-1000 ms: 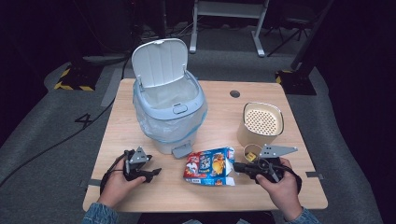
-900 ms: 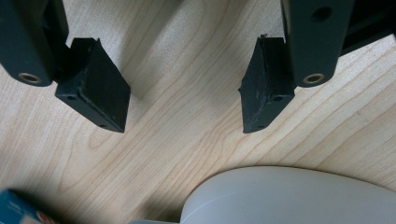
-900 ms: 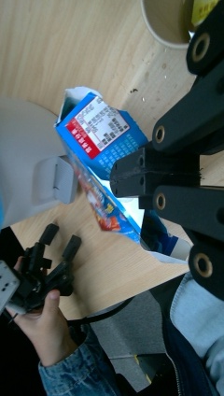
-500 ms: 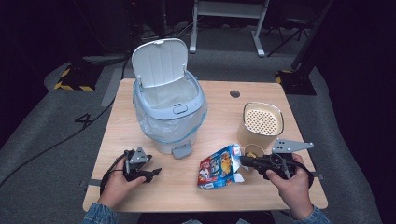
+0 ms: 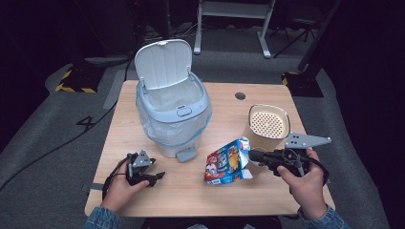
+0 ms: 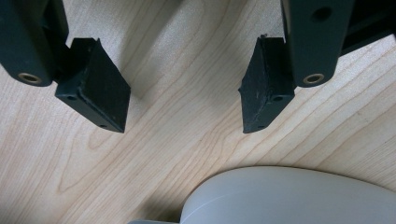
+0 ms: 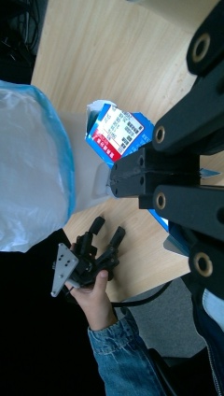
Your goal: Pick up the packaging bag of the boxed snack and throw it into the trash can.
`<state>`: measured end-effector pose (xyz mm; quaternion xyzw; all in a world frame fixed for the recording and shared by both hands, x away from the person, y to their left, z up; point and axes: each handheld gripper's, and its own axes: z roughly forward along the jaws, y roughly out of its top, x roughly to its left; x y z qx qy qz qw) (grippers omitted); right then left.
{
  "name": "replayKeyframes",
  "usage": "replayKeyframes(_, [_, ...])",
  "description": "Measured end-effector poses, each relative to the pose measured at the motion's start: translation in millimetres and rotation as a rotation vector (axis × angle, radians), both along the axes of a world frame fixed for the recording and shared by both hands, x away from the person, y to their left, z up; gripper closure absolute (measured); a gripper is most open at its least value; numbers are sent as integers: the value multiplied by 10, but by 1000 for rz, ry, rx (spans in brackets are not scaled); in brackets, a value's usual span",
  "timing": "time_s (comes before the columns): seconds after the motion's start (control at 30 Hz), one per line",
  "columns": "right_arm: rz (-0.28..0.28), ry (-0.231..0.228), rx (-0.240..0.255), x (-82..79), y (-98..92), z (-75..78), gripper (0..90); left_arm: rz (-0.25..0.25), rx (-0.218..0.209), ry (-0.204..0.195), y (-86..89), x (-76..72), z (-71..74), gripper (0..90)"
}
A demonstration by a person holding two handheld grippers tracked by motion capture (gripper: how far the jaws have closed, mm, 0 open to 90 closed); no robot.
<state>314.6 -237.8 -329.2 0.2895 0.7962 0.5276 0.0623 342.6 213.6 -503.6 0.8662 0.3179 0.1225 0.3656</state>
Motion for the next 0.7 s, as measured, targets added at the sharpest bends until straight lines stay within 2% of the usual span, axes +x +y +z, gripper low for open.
replayKeyframes(0.37, [14, -41, 20, 14, 4, 292, 900, 5, -1, 1, -3, -7, -1, 335])
replayKeyframes(0.4, [13, -48, 22, 19, 4, 358, 900, 6, -1, 0, -2, -8, -1, 335])
replayKeyframes(0.47, [14, -50, 23, 22, 4, 381, 900, 6, -1, 1, -2, -8, -1, 335])
replayKeyframes(0.63, [5, -80, 38, 25, 7, 587, 900, 6, -3, 2, -1, -5, 0, 335])
replayKeyframes(0.7, [2, -93, 47, 39, 35, 716, 900, 6, -2, 2, -2, -6, -1, 334])
